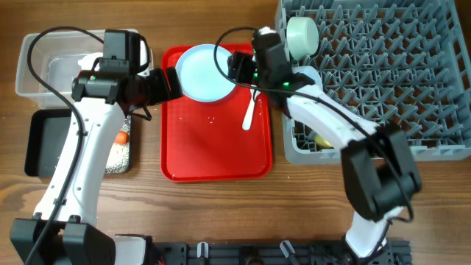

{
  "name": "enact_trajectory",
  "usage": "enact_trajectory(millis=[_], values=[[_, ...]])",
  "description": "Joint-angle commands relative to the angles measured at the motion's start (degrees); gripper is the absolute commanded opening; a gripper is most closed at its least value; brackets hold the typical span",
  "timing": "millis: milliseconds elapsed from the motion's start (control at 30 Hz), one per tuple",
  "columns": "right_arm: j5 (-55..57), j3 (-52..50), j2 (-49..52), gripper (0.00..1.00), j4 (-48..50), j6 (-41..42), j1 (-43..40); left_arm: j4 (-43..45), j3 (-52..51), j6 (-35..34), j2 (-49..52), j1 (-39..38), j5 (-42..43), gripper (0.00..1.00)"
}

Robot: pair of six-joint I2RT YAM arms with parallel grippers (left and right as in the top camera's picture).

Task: Sort waste into correct bins and load items into the dishwasher rack
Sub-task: 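Lift the light-blue plate with the right gripper and stand it in the rack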

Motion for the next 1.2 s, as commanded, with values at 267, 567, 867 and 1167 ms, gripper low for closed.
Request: enact_trajectory(millis=[267, 567, 867, 1167], values=[[1.20, 2.36, 11.80, 0.48, 2.10, 5.31, 0.72, 0.15, 0.83, 1.01, -0.92, 0.07, 0.46, 1.00], [-0.15, 2.36, 15.02, 0.04, 0.87, 8.15, 0.72, 0.15, 0.83, 1.01, -0.92, 0.07, 0.46, 1.00], [6.54, 2.36, -6.23, 0.04, -5.79, -7.26, -2.25, 0.15, 0.83, 1.01, -0.92, 0.07, 0.46, 1.00], [68.61, 2.03, -23.71, 0.04, -14.49, -27.76, -2.56, 0.15, 0.83, 1.01, -0.92, 0.07, 0.46, 1.00]])
